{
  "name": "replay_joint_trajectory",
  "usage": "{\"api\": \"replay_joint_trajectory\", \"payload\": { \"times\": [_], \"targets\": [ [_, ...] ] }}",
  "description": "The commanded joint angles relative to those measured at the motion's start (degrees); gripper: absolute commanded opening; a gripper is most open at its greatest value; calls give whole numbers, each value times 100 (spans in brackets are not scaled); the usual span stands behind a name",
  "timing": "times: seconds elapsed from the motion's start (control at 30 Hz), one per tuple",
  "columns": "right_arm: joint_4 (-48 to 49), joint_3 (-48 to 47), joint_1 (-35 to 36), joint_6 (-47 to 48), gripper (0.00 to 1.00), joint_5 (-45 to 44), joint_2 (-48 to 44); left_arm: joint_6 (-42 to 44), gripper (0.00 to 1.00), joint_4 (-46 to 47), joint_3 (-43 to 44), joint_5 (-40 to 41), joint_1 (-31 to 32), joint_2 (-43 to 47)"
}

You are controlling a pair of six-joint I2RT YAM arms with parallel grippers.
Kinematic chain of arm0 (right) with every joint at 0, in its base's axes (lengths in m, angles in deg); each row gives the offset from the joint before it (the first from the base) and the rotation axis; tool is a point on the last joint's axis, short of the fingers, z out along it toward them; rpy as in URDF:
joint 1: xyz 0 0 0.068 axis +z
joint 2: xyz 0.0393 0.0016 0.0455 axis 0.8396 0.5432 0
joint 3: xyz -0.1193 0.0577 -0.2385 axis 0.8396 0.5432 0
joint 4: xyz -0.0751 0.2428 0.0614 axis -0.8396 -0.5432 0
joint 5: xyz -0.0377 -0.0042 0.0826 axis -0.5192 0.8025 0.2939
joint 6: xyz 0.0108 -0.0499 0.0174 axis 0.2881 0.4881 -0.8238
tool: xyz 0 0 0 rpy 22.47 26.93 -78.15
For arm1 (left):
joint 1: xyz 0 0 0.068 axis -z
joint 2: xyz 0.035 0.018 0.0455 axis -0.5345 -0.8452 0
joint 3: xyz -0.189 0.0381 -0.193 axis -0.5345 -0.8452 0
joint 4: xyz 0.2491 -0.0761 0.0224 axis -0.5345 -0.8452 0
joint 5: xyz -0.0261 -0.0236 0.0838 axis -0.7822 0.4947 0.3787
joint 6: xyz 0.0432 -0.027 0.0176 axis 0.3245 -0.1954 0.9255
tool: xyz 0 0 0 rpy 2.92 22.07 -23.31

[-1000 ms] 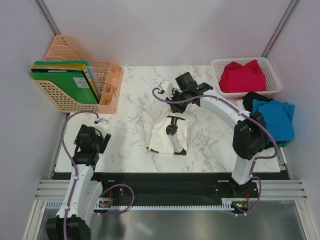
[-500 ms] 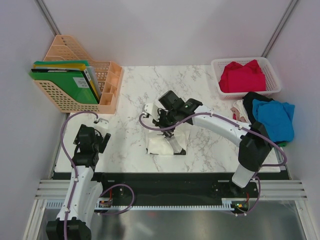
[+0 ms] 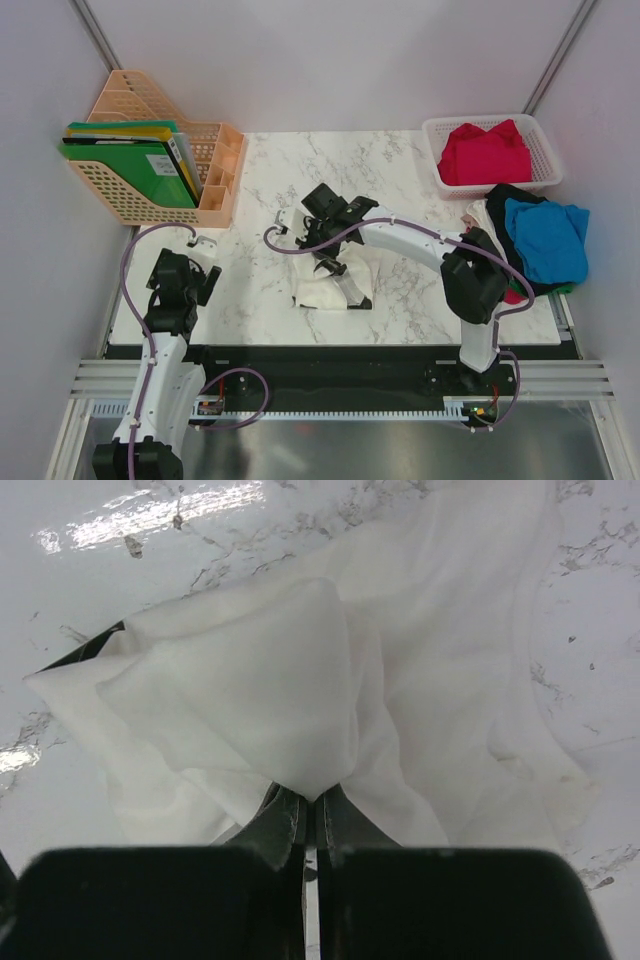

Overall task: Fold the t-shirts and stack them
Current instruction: Smooth out wrinkles on the folded tshirt

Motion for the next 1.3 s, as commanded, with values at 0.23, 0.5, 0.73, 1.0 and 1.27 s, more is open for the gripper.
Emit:
{"api": "replay_joint_trajectory", "payload": {
  "times": [0.23, 0.5, 0.73, 1.0, 1.27],
  "targets": [
    [618, -601, 11, 73, 0, -781, 311, -114, 100, 148, -19, -57, -29, 20],
    [776, -750, 28, -15, 26, -1237, 478, -105, 100, 148, -28, -57, -29, -32],
    [1496, -128, 160, -199, 71, -1898, -65, -105, 100, 139, -19, -57, -29, -94],
    [1648, 173, 485, -708, 72, -2559, -1049, -105, 100, 130, -19, -48, -21, -129],
    [22, -57, 530, -1342, 60, -450, -1122, -105, 100, 130, -10, -57, -21, -155]
  ]
}}
